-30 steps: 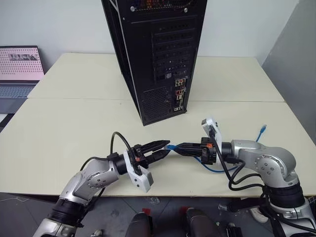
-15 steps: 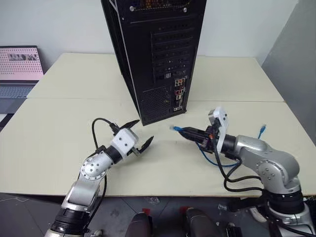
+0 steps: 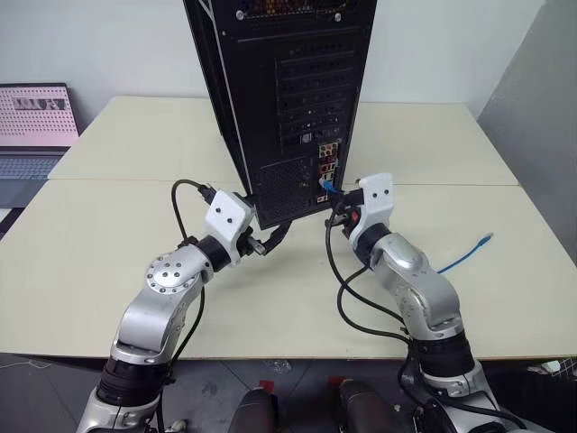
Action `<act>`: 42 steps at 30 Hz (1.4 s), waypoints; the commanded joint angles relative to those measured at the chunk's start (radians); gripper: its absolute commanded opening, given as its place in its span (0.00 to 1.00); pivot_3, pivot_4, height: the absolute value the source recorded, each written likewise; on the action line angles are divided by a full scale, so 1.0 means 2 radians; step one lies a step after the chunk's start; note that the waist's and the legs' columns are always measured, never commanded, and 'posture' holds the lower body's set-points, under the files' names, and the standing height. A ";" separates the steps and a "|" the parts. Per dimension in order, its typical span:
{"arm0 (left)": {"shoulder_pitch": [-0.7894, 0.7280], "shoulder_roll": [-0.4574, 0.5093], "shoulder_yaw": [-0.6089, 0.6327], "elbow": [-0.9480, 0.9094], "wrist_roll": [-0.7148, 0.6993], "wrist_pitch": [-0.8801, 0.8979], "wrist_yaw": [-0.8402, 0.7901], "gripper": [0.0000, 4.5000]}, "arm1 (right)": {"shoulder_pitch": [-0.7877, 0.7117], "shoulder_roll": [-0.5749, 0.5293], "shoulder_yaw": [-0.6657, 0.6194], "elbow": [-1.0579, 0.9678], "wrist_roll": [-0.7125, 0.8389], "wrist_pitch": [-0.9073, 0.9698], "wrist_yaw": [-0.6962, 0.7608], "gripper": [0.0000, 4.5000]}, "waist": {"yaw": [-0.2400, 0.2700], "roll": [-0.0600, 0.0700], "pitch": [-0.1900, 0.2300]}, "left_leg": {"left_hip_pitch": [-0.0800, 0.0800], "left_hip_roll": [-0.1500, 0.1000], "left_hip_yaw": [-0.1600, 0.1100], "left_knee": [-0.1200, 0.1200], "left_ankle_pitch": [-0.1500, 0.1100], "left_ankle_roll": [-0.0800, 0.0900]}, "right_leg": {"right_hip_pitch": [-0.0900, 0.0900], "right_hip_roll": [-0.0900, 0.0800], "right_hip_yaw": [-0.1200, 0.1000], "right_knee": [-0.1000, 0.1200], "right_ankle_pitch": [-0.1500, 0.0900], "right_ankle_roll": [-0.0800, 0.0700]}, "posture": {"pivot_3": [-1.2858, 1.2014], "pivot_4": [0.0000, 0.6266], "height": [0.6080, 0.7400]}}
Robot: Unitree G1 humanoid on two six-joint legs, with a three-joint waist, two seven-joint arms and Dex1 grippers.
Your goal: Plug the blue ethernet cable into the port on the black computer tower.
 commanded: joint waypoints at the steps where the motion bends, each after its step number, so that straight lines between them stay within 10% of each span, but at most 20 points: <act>1: -0.007 -0.013 -0.013 -0.028 0.031 -0.027 0.021 0.92 | -0.021 0.023 -0.008 0.015 -0.031 -0.024 -0.038 0.00 | 0.000 0.000 0.000 | 0.000 0.000 0.000 0.000 0.000 0.000 | 0.000 0.000 0.000 0.000 0.000 0.000 | 0.52 0.24 1.00; 42: -0.009 -0.019 0.004 -0.019 0.057 -0.048 0.018 0.92 | -0.059 0.087 -0.041 0.024 -0.044 0.031 -0.062 0.00 | 0.000 0.000 0.000 | 0.000 0.000 0.000 0.000 0.000 0.000 | 0.000 0.000 0.001 0.000 0.000 0.000 | 0.52 0.24 1.00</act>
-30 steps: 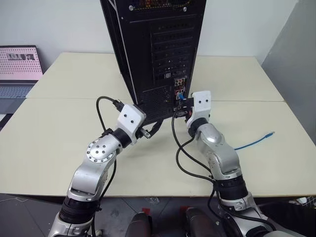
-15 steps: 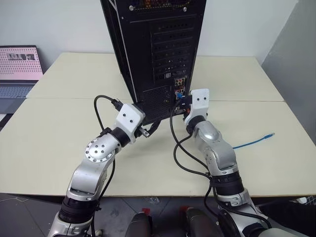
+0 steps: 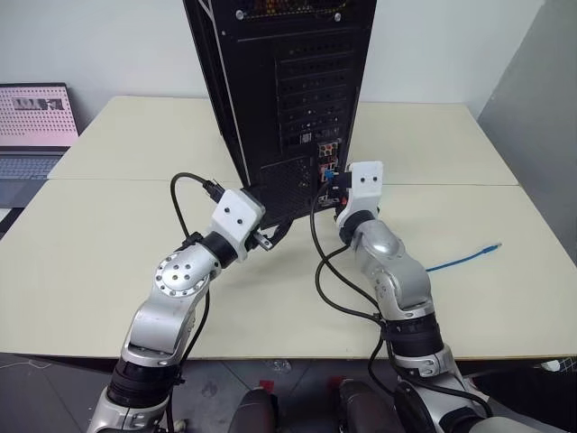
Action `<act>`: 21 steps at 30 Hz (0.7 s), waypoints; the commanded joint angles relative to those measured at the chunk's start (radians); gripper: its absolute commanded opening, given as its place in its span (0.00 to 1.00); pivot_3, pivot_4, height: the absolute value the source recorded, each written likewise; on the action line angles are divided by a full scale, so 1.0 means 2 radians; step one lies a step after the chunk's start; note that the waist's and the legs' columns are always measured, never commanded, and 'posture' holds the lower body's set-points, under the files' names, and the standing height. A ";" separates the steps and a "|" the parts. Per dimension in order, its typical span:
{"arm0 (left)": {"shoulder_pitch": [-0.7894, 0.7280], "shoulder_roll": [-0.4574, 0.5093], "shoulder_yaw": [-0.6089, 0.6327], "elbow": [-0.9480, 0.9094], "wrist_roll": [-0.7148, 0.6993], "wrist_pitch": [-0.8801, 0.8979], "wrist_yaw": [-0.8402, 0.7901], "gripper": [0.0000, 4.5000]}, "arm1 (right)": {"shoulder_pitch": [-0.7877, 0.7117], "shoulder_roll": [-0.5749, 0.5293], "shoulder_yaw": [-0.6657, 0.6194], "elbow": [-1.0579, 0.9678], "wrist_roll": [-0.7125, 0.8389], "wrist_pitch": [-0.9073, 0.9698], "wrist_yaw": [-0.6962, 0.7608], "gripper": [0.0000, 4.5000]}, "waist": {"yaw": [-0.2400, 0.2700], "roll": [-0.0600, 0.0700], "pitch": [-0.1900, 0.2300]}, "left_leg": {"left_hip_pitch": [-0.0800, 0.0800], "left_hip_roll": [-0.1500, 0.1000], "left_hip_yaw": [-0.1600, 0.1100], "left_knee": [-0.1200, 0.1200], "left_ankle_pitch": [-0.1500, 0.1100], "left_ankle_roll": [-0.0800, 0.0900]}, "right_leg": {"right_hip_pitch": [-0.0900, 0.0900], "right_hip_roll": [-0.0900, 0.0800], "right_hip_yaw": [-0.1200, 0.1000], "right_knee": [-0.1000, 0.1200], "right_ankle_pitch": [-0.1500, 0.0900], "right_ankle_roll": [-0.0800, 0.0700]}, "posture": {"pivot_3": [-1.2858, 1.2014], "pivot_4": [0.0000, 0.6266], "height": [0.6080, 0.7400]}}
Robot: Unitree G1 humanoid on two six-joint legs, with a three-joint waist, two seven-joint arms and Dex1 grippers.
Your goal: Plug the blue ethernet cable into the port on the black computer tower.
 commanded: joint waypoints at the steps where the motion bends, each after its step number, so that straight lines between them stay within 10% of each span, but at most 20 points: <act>1: -0.008 0.003 0.014 -0.005 0.001 -0.013 -0.002 0.92 | -0.009 0.005 -0.002 -0.041 0.003 0.012 -0.004 0.00 | 0.000 0.000 0.000 | 0.000 0.000 0.000 0.000 0.000 0.000 | 0.000 0.000 0.000 0.000 0.000 0.000 | 0.52 0.24 1.00; 21: -0.006 0.004 0.015 0.003 0.004 -0.020 -0.003 0.92 | -0.022 0.010 0.001 -0.042 0.004 0.028 0.016 0.00 | 0.000 0.000 0.000 | -0.002 0.000 0.000 0.000 0.000 0.000 | -0.002 0.000 0.000 0.000 0.000 0.000 | 0.52 0.24 1.00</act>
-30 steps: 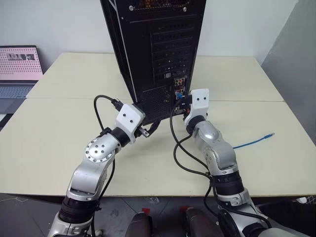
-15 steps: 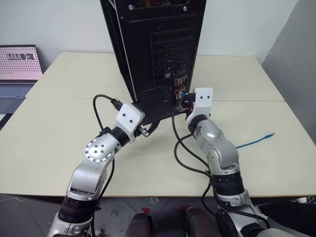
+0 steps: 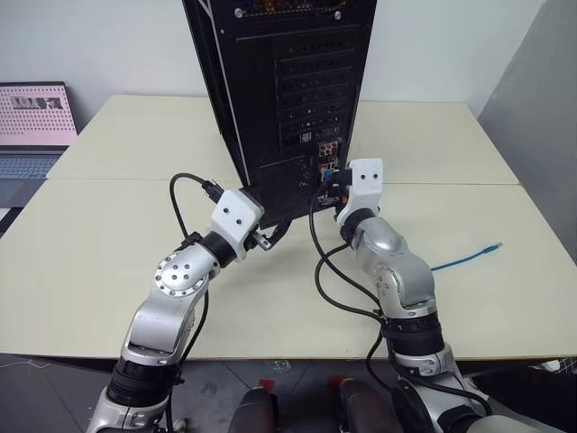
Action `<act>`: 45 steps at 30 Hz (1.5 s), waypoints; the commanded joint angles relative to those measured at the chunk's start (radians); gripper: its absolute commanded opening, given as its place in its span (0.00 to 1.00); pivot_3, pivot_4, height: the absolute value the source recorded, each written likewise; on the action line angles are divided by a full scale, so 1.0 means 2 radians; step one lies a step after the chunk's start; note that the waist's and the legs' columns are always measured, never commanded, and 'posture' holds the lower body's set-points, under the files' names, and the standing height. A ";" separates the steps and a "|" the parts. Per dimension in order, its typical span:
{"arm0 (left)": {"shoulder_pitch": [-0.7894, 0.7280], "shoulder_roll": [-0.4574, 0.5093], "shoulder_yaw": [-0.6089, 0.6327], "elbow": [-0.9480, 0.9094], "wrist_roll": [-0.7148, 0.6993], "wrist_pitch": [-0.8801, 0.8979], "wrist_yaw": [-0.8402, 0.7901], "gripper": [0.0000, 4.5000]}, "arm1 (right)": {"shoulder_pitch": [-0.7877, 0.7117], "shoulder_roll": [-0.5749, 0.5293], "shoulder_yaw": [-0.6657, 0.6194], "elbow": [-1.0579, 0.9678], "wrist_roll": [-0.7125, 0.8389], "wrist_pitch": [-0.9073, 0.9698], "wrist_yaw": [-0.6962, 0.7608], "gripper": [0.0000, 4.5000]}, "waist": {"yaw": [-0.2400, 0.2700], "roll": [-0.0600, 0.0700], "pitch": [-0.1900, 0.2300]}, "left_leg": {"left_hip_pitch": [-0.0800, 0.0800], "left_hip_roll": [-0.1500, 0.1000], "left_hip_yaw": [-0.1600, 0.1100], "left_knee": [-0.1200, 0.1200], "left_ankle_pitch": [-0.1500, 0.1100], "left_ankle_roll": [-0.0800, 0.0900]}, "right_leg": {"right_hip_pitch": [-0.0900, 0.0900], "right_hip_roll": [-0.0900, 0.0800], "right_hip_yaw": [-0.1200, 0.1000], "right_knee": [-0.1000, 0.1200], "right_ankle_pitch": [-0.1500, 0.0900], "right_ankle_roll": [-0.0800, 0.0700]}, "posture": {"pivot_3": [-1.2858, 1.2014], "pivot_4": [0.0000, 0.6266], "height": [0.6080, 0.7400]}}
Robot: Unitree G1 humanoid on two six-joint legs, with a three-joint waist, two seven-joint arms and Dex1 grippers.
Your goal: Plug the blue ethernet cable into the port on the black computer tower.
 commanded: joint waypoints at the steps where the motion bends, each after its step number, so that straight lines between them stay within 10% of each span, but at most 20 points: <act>1: -0.006 0.002 0.012 -0.007 0.002 -0.011 0.000 0.92 | -0.014 0.004 0.002 -0.023 0.003 -0.006 0.003 0.00 | 0.000 0.000 0.000 | 0.000 0.000 0.000 0.000 0.000 0.000 | 0.000 0.000 0.000 0.000 0.000 0.000 | 0.52 0.24 1.00; 45: -0.005 0.001 0.011 0.002 0.009 -0.023 -0.001 0.92 | -0.015 -0.017 0.058 0.016 -0.049 -0.041 0.035 0.00 | -0.012 0.000 0.000 | -0.001 0.000 0.000 0.000 0.000 0.000 | -0.002 0.000 0.001 0.001 0.000 0.000 | 0.52 0.24 1.00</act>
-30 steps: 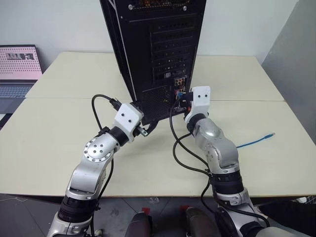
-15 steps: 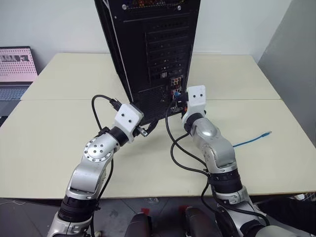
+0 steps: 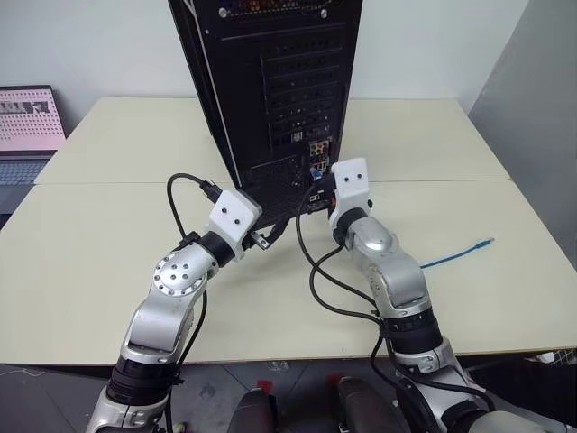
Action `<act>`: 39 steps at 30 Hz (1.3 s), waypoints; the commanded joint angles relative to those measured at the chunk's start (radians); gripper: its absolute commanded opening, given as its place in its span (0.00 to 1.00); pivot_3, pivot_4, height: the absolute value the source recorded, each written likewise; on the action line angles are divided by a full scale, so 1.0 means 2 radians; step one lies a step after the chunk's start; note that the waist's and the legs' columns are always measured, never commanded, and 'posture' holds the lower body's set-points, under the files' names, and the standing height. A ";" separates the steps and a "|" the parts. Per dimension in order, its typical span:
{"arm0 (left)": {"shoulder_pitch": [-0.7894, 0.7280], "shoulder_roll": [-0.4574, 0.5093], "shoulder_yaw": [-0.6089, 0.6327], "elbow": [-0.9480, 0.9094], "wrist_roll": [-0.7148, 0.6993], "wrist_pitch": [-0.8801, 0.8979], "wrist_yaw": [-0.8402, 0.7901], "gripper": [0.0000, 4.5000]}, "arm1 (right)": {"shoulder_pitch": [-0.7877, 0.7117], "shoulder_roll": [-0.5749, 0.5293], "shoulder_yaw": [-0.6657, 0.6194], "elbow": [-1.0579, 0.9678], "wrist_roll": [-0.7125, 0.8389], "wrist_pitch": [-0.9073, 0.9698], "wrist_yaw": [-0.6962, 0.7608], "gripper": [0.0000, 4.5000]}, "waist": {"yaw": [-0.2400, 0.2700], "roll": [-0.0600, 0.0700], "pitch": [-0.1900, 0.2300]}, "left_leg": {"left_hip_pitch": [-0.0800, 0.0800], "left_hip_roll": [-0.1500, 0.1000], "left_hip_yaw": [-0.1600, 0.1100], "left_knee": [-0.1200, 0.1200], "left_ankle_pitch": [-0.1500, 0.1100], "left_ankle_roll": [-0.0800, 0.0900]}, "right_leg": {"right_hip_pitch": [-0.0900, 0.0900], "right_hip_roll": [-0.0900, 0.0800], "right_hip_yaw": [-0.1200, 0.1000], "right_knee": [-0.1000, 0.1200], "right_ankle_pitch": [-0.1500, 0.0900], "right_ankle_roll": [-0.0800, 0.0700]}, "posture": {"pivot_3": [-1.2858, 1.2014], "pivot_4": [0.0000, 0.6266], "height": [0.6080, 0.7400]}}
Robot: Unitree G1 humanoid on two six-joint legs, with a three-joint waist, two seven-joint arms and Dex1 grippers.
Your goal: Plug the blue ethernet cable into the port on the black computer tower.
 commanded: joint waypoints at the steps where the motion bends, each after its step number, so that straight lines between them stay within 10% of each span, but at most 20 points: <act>1: -0.005 0.002 0.009 -0.010 0.002 -0.010 -0.001 0.92 | -0.006 0.002 0.008 -0.010 -0.005 -0.016 0.005 0.00 | 0.000 0.000 0.000 | 0.000 0.000 0.000 0.000 0.000 0.000 | 0.000 0.000 0.000 0.000 0.000 0.000 | 0.52 0.24 1.00; 39: -0.007 0.007 0.016 -0.005 0.000 -0.015 -0.014 0.92 | -0.010 -0.018 -0.028 -0.058 0.023 0.037 0.015 0.00 | 0.002 0.000 0.000 | -0.001 0.000 0.000 0.000 0.000 0.000 | 0.000 0.000 0.000 0.000 0.000 0.000 | 0.52 0.24 1.00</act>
